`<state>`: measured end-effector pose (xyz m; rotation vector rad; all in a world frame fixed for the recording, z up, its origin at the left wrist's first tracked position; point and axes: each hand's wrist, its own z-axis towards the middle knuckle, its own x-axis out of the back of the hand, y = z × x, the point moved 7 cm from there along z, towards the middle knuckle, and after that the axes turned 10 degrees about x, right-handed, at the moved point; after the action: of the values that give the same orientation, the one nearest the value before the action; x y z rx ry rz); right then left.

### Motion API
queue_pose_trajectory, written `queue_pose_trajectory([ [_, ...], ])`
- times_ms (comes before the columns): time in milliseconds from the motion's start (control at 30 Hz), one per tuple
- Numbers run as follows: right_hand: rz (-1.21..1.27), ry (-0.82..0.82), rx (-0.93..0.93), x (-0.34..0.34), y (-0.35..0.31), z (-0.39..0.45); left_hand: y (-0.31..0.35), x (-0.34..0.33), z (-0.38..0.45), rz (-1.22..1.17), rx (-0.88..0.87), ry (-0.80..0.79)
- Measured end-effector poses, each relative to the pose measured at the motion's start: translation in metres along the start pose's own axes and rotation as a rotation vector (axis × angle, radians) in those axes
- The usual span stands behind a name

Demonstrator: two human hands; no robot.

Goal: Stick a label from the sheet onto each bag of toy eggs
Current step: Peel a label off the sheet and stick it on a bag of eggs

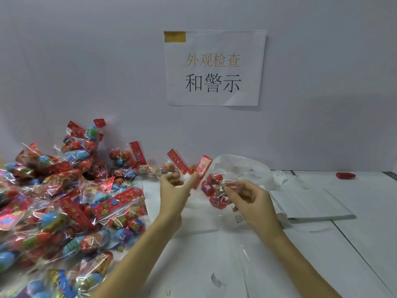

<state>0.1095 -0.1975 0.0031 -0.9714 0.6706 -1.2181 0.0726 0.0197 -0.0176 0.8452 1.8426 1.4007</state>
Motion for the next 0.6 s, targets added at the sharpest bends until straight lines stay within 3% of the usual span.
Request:
queue_pose_trajectory([
  [33,-0.115,0.021,0.105,0.002,-0.008,-0.002,0.003,-0.002,-0.002,0.076,-0.046,0.016],
  [67,-0.237,0.016,0.210,0.001,-0.015,-0.004,0.005,-0.009,-0.003,0.089,-0.055,-0.065],
  [133,-0.443,-0.089,0.393,-0.010,-0.024,-0.009,0.005,-0.031,-0.011,-0.037,0.029,-0.364],
  [167,-0.516,-0.172,0.456,-0.018,-0.024,-0.012,0.006,-0.036,-0.016,-0.091,0.062,-0.439],
  [233,-0.562,-0.268,0.517,-0.028,-0.022,-0.015,0.004,-0.035,-0.016,-0.155,0.084,-0.424],
  [300,-0.493,-0.203,0.514,-0.028,-0.026,-0.016,0.002,-0.027,-0.012,-0.244,0.099,-0.363],
  [400,-0.423,0.051,0.430,-0.017,-0.029,-0.014,0.002,-0.023,-0.010,-0.391,0.196,-0.386],
  [467,-0.276,0.148,0.225,-0.007,-0.019,-0.009,0.007,-0.025,-0.012,-0.387,0.171,-0.405],
  [533,0.068,0.103,-0.078,-0.007,-0.001,-0.006,0.010,-0.024,-0.012,-0.335,0.113,-0.382],
  [600,0.313,0.034,-0.255,-0.012,0.006,-0.008,0.012,-0.022,-0.012,-0.263,0.052,-0.365],
])
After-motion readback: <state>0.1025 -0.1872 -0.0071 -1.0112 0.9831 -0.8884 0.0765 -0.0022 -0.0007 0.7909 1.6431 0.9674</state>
